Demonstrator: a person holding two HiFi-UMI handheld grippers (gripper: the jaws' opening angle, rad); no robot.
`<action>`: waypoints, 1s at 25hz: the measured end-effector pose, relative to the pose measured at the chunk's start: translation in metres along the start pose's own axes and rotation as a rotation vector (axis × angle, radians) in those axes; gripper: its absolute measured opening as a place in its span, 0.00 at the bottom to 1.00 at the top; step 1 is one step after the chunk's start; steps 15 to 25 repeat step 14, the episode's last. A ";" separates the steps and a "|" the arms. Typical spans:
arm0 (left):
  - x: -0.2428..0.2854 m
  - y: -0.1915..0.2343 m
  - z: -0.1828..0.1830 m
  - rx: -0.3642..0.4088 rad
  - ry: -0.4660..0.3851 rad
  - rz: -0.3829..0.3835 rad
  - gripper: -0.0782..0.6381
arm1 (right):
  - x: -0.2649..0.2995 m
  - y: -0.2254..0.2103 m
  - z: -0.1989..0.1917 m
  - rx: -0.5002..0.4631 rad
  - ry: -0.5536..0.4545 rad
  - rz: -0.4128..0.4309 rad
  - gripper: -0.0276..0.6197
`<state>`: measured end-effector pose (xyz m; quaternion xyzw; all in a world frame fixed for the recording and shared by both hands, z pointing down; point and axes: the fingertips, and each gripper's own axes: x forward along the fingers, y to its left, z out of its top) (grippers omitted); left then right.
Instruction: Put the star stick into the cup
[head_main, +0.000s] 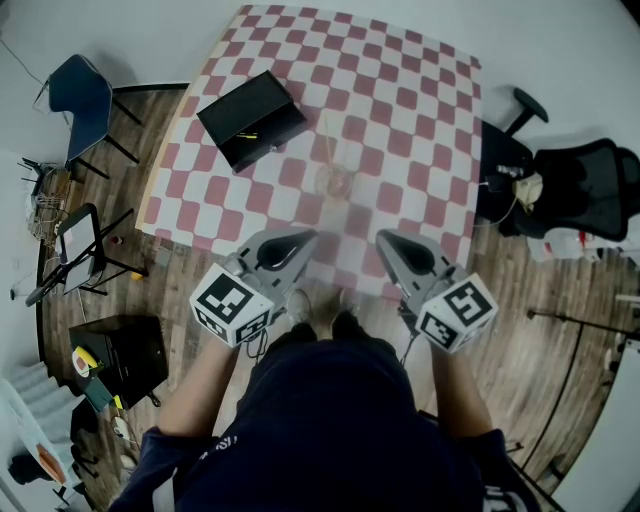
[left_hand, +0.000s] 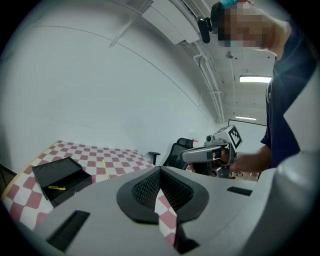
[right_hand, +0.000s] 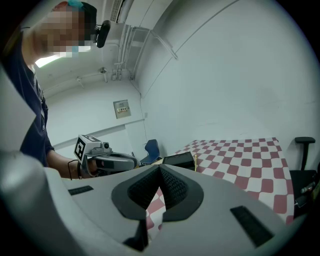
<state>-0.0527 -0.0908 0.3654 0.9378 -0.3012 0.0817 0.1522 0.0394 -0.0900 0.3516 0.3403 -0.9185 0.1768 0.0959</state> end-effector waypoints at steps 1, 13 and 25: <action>0.000 0.001 0.000 0.001 0.000 0.002 0.15 | 0.000 0.000 0.000 0.000 0.000 0.000 0.06; 0.008 0.003 0.000 -0.007 0.004 0.003 0.15 | 0.001 -0.005 -0.001 -0.009 0.008 0.013 0.06; 0.008 0.003 0.000 -0.007 0.004 0.003 0.15 | 0.001 -0.005 -0.001 -0.012 0.008 0.013 0.06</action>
